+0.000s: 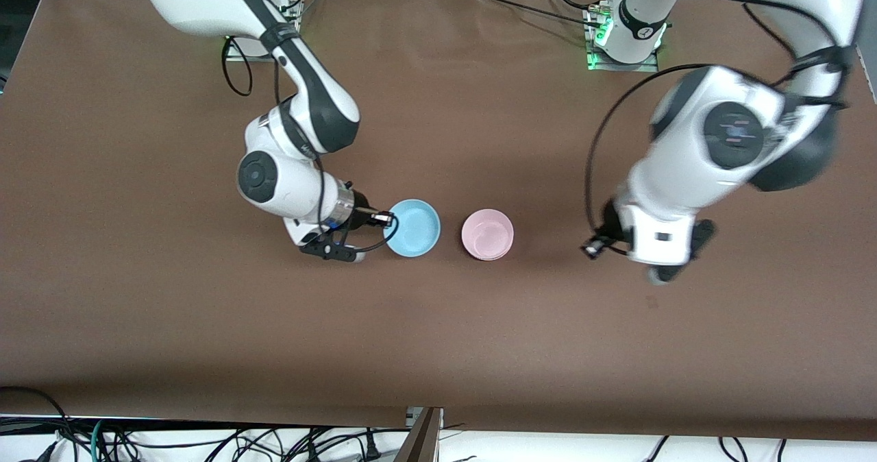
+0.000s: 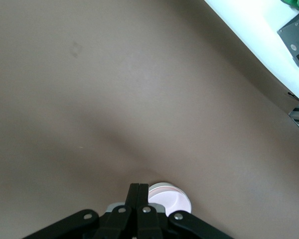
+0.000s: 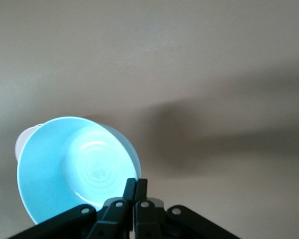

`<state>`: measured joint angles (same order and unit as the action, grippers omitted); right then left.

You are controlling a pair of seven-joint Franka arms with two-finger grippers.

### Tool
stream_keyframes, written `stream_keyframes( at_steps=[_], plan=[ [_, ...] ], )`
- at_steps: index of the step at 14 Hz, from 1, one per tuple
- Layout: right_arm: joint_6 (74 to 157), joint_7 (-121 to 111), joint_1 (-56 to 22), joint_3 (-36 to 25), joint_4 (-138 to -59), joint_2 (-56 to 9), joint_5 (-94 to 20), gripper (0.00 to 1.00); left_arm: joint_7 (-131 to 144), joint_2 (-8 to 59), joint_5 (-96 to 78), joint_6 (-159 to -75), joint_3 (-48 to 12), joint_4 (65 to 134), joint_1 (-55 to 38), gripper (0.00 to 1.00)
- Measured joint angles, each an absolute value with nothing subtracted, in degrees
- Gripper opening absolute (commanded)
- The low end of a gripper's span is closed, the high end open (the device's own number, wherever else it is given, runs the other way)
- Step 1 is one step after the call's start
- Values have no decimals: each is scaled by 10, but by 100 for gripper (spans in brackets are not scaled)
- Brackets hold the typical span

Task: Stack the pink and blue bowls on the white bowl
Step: 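Lower the blue bowl into the pink bowl with the right gripper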

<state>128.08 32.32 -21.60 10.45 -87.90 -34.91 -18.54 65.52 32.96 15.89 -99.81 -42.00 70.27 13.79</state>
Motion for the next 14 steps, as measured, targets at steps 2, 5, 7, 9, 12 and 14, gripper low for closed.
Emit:
stream_keyframes(
  at_steps=[2, 5, 7, 9, 12, 14],
  plan=[
    [1302, 341, -232, 104, -879, -354, -185, 0, 561, 324, 135, -944, -420, 657, 188, 5],
    [1344, 371, -251, 104, -879, -361, -185, 0, 403, 308, 121, -907, -420, 636, 274, 6],
    [1370, 397, -271, 104, -877, -370, -182, 0, 301, 300, 106, -897, -420, 636, 333, 6],
    [1389, 432, -290, 104, -870, -381, -164, 0, 231, 299, 102, -894, -420, 637, 373, 8],
    [1412, 467, -313, 104, -854, -402, -139, 0, 205, 299, 104, -895, -420, 648, 386, 12],
    [1419, 475, -322, 104, -844, -414, -131, 0, 185, 299, 111, -895, -420, 655, 387, 12]
  ],
)
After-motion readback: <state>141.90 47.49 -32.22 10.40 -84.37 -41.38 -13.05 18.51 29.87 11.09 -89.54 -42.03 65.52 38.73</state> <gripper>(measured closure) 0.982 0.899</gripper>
